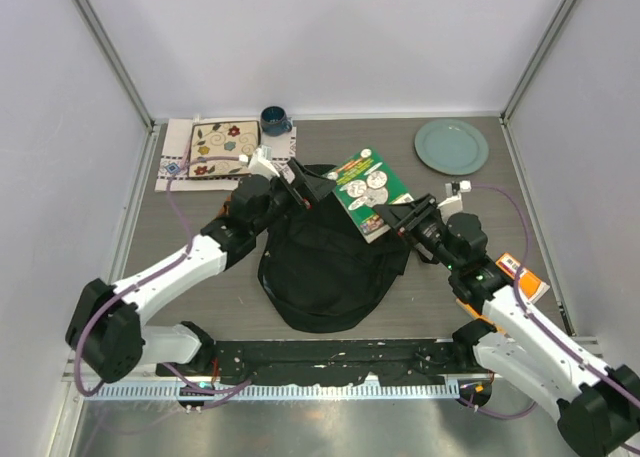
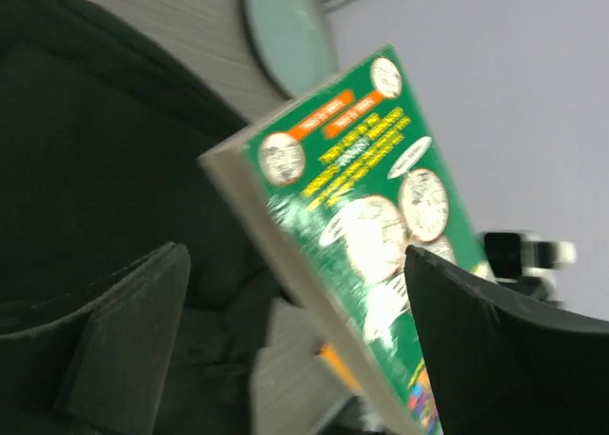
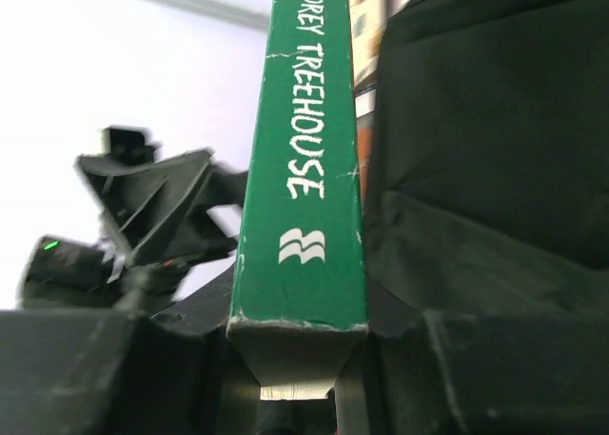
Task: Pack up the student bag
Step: Pick up the book from the center of the board, then place the book in the student bag.
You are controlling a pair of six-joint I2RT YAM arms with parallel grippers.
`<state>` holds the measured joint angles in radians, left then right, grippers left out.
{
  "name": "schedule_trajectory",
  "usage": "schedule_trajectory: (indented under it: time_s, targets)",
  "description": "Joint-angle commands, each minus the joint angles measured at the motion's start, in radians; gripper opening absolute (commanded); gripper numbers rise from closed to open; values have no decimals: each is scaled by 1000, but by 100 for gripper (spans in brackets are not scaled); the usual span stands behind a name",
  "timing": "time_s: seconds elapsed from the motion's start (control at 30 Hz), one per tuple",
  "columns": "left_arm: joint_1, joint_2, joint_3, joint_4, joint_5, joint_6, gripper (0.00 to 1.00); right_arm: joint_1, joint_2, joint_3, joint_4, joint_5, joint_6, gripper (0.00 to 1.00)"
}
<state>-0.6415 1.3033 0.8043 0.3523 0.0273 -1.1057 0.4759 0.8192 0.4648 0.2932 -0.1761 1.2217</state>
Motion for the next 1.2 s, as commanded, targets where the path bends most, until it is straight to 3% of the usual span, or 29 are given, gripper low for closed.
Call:
schedule_trajectory:
  time_s: [0.0,0.13,0.23,0.43,0.63,0.8,0.9,0.97,1.13,1.17]
  targets:
    - [2,-140,104,-523,-153,323,100,-3,-149,101,-369,300,-162,1]
    - [2,-214,61,-798,-298,420,100,-6,-235,75,-554,406,-157,1]
    - [5,-271,-12,-840,-371,416,100,-5,-334,45,-653,455,-142,1]
    - [36,-234,-115,-783,-307,359,100,-6,-436,-49,-756,469,-91,1]
    - [40,-171,-203,-681,-276,265,100,-10,-263,-155,-565,435,-76,1]
    - [40,-183,-290,-511,-158,192,100,-36,-86,-97,-424,445,-157,1]
    - [40,-179,-332,-406,-83,143,100,-126,64,-43,-335,362,-218,1]
    - [40,-176,-343,-362,-52,119,100,-239,168,-20,-232,218,-235,1]
    - [40,-219,-329,-368,-38,128,100,-345,264,70,-170,70,-315,1]
    - [40,-232,-288,-430,-68,144,100,-365,270,86,-177,20,-326,1]
